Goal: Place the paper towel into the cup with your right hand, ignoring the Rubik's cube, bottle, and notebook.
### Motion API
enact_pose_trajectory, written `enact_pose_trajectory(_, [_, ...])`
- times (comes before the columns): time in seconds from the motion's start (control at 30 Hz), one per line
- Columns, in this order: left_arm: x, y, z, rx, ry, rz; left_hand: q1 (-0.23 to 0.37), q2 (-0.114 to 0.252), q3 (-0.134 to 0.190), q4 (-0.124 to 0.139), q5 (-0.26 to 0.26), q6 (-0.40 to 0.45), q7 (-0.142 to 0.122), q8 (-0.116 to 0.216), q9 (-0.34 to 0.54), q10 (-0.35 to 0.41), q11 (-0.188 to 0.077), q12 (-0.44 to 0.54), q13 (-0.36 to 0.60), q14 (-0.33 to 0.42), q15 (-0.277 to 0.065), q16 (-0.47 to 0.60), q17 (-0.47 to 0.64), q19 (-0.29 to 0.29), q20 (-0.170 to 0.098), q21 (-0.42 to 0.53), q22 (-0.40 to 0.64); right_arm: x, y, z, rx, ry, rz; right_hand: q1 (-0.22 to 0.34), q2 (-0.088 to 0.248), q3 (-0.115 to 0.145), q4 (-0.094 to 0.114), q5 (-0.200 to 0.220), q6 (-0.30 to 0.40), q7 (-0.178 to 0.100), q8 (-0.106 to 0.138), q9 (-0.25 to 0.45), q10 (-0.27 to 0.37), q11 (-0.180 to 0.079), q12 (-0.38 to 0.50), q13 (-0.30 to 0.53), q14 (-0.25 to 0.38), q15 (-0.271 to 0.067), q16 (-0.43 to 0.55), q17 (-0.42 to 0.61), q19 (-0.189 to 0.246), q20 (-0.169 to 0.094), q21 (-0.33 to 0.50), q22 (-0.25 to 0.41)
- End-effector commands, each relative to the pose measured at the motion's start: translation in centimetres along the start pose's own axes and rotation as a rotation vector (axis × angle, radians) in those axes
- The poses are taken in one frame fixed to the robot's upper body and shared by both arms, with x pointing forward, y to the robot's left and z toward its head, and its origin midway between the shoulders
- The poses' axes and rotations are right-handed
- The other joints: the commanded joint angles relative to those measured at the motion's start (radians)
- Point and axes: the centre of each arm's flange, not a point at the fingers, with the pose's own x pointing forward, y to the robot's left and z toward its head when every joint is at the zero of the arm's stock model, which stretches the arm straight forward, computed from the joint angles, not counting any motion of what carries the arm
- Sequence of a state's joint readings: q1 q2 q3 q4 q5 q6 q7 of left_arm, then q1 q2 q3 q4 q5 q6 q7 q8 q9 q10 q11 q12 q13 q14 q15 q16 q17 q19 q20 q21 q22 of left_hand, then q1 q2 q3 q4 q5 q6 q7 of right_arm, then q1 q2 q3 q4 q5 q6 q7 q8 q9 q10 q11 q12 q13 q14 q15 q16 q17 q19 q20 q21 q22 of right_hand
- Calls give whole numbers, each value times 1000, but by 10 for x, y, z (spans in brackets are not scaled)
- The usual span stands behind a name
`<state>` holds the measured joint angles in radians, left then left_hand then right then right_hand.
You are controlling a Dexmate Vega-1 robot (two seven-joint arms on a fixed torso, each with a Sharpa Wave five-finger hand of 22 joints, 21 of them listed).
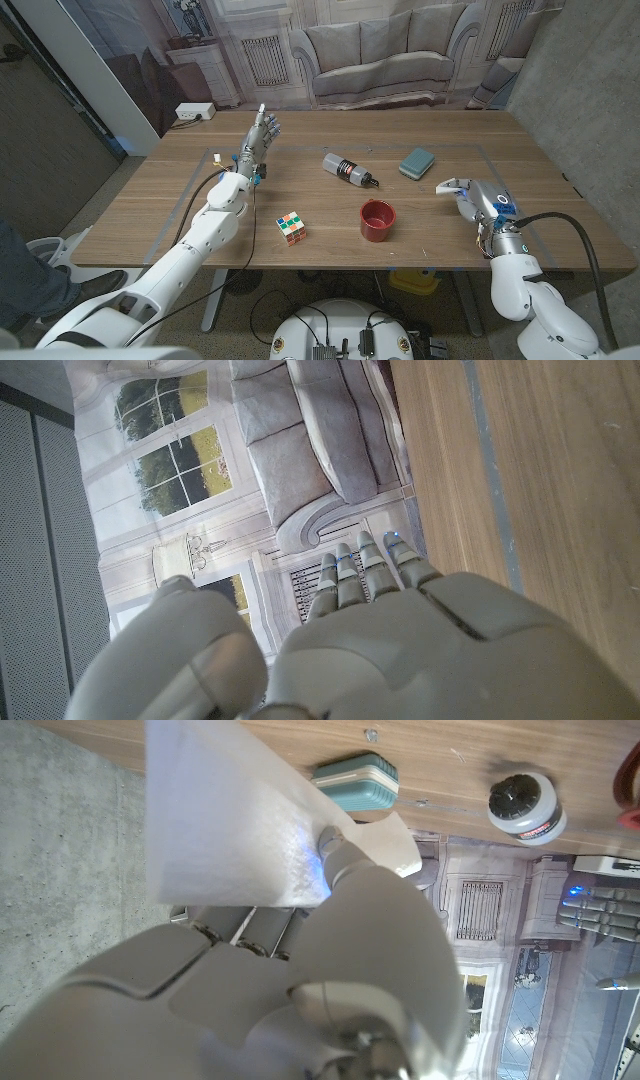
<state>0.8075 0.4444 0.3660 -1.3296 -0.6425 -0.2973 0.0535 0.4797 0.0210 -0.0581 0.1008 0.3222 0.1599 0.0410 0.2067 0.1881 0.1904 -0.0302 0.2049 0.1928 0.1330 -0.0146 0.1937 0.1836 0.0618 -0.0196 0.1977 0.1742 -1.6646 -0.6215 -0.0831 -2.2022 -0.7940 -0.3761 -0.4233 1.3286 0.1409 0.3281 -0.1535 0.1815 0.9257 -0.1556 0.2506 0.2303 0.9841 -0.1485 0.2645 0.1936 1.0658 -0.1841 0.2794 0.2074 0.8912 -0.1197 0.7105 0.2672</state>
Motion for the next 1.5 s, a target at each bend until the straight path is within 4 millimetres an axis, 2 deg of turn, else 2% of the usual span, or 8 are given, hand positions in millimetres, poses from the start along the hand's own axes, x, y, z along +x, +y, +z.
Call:
enact_pose_trajectory(0.03, [-5, 6, 3, 13, 8, -11, 2, 8, -4, 2, -3, 5, -2, -2, 4, 5, 1, 1, 2, 7, 0, -1, 2, 9, 3, 3, 5, -8, -8, 14, 22, -35, -46, 5, 7, -5, 3, 3, 10, 2, -4, 3, 5, 3, -4, 3, 12, -54, -6, 4, -8, -103, 8, 3])
enact_pose_trajectory(0.8, [-2, 17, 8, 7, -12, -37, 4, 12, -8, 2, -4, 6, -2, -3, 4, 5, 4, 1, 3, 8, 0, -2, 2, 9, 4, 3, 5, -26, -15, 53, 48, -144, -78, 9, 9, -13, 5, 5, 18, 1, -12, 5, 8, 1, -11, 4, 10, -54, -15, 4, -26, -103, 31, 3])
enact_pose_trajectory(1.5, [-3, 22, 9, -3, -19, -47, 7, 15, -12, 1, -5, 7, -1, -3, 4, 6, 0, 1, 3, 9, 1, -2, 2, 9, 5, 2, 5, -27, -24, 79, 75, -246, -63, 8, 11, -21, 9, 7, 29, 0, -18, 6, 17, 0, -16, 5, 14, -53, -20, 5, -40, -103, 58, 2])
